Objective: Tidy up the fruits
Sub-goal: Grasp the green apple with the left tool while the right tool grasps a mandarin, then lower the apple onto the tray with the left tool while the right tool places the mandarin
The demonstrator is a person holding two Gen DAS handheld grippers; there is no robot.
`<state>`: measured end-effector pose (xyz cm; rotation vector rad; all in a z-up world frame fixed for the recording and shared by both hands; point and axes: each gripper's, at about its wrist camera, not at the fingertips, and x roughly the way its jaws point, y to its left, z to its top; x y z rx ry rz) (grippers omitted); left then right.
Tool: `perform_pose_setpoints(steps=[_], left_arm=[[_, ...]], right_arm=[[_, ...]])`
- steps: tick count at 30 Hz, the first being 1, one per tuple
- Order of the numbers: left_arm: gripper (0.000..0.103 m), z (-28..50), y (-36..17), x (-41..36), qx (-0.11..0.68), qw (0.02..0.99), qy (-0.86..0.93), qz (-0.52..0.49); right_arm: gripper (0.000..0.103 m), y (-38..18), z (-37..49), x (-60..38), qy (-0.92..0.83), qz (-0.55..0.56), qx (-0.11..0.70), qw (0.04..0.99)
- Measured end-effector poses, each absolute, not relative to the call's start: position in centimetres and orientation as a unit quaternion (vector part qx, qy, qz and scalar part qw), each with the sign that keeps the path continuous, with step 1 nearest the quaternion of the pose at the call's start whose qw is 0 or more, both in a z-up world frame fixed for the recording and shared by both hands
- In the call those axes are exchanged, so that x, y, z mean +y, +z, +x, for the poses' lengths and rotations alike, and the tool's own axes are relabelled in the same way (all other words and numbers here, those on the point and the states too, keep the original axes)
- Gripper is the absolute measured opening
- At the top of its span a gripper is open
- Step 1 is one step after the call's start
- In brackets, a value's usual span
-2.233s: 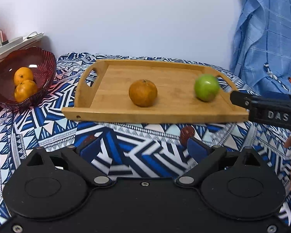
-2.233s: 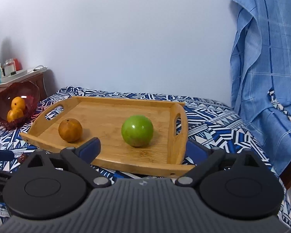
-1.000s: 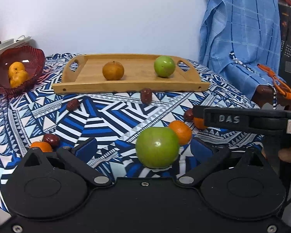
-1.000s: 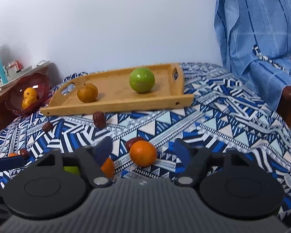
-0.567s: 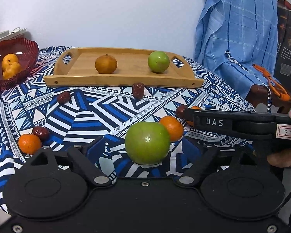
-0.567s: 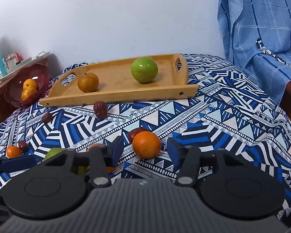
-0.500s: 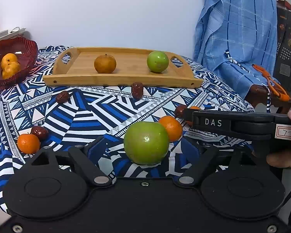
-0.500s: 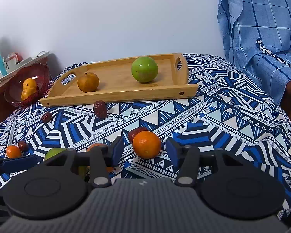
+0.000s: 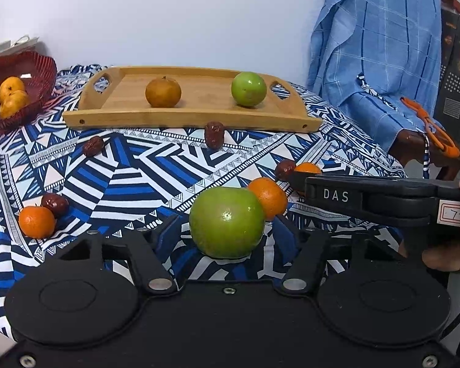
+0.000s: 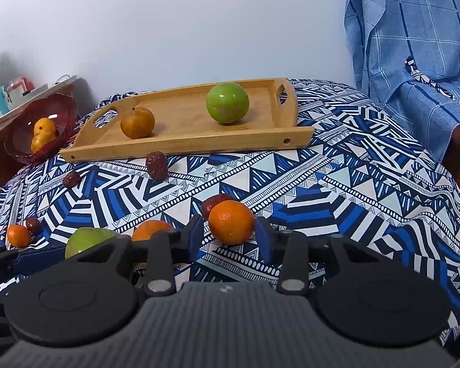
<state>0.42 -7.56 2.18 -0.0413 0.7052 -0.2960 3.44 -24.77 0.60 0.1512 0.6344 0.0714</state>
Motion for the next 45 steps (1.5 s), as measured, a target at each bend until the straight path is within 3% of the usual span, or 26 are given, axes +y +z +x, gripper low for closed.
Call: perform_pose_setpoints(steps=[14,24,45], left_arm=[[0.053,0.7,2.2,-7.7,0.342,0.928,-0.144,-0.028],[0.053,0.5,2.2,-7.6,0.338,0.93,-0.141,-0.028],[0.052,4.9,6.7,-4.1,0.304,0.946,-0.104,-0.042]], right_arm=[[0.046,0.5,3.6,-24.9,0.035,0.08,0.314,0.945],[0.037,0.6,3.6,-24.9,0.032,0.078,0.313,0.946],[0.036,3.5,4.9,-25.9,0.033,0.076,0.242,0.967]])
